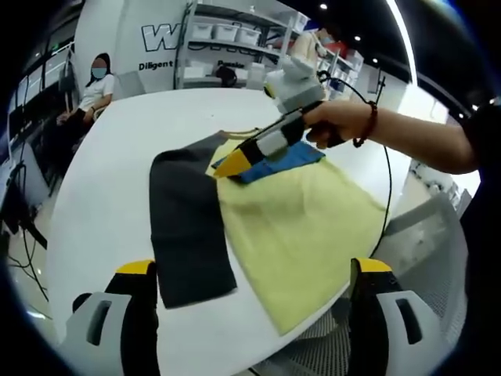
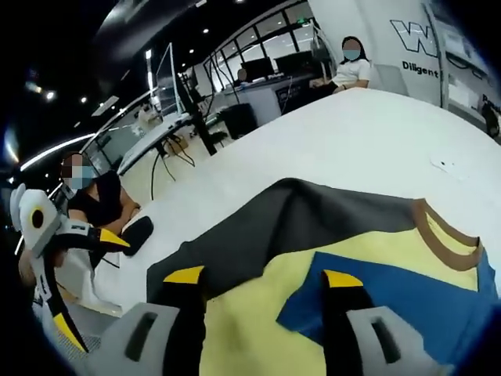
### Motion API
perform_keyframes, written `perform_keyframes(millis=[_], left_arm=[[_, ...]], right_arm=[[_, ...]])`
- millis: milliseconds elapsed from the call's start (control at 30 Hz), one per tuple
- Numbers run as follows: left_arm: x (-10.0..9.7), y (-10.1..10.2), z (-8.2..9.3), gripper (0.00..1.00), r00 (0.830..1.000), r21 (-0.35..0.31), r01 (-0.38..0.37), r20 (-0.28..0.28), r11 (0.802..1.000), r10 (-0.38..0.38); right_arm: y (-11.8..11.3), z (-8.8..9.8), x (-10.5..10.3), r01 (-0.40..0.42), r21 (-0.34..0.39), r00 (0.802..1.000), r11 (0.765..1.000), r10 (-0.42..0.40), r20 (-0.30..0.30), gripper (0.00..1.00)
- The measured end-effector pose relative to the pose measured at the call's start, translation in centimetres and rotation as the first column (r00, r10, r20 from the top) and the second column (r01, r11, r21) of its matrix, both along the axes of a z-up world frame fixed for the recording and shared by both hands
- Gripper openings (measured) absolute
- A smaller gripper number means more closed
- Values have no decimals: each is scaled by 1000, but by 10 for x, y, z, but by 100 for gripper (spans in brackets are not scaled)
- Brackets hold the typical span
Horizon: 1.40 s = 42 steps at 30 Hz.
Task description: Fold the garment on the visible template until the final outline fits inside the template.
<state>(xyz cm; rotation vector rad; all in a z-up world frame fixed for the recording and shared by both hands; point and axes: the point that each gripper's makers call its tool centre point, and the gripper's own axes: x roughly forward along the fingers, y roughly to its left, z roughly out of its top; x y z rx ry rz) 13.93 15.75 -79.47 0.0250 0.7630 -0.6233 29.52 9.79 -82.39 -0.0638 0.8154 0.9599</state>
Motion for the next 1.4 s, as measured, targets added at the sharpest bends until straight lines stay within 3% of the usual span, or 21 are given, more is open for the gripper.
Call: perform_keyframes(millis=[567, 900, 1400], left_arm=[[7, 4, 5, 99, 1000, -5, -28, 1, 1000, 28], [10, 4, 4, 99, 1000, 3, -20, -4, 1000, 20], [13, 6, 3, 99, 1000, 13, -23, -12, 1000, 24]], right_arm=[[-63, 28, 0, 120, -4, 986, 993, -119, 113, 93], [-96, 34, -4, 188, -4, 974, 982, -185, 134, 97], [-157, 28, -7, 280, -55, 951, 958, -269, 153, 98]])
